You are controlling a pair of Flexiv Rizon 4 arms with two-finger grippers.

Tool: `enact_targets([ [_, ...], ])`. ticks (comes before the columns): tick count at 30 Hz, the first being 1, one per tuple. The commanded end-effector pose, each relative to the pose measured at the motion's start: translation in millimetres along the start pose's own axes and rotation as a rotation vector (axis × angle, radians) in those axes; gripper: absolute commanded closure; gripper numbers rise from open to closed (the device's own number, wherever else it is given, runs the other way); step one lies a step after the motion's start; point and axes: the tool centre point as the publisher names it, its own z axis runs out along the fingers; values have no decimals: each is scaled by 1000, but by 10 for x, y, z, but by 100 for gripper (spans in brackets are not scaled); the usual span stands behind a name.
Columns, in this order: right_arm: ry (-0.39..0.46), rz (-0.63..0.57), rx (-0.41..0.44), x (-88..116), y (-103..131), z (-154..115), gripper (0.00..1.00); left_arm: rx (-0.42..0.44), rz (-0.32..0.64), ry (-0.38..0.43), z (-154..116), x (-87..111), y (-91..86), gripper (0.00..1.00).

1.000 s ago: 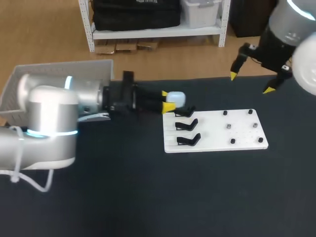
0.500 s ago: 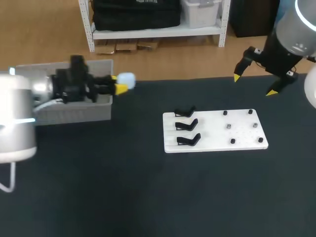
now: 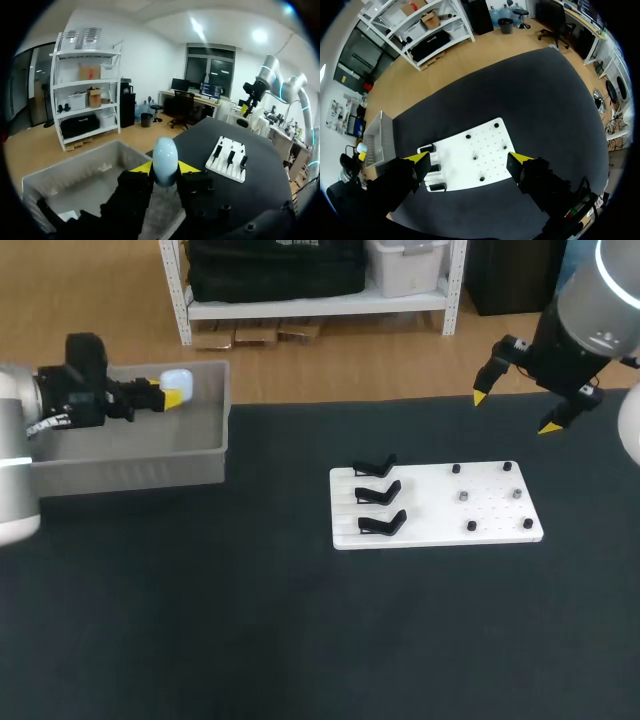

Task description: Pick up each earbud case from the left stands, insert the matching earbuds, close the lid, and place the case in the box.

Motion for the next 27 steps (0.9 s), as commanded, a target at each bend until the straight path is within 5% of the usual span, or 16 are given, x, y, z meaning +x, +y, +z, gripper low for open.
enact_targets([
  [1, -16, 3, 0, 38, -16, -14, 0, 17, -2, 15, 221, 55, 273, 100],
  [8, -16, 3, 0, 38, -16, -14, 0, -2, 15, 25, 242, 54, 420, 100],
  [9, -16, 3, 0, 38, -16, -14, 0, -3, 20, 28, 240, 53, 422, 68],
  [10, -16, 3, 0, 38, -16, -14, 0, -4, 23, 30, 232, 49, 422, 22],
  [11, -16, 3, 0, 38, -16, -14, 0, -5, 35, 21, 210, 37, 411, 0],
  [20, -16, 3, 0, 38, -16, -14, 0, -11, 101, -47, -18, -203, 83, 0],
  [27, -16, 3, 0, 38, -16, -14, 0, -11, 101, -47, -18, -203, 83, 0],
])
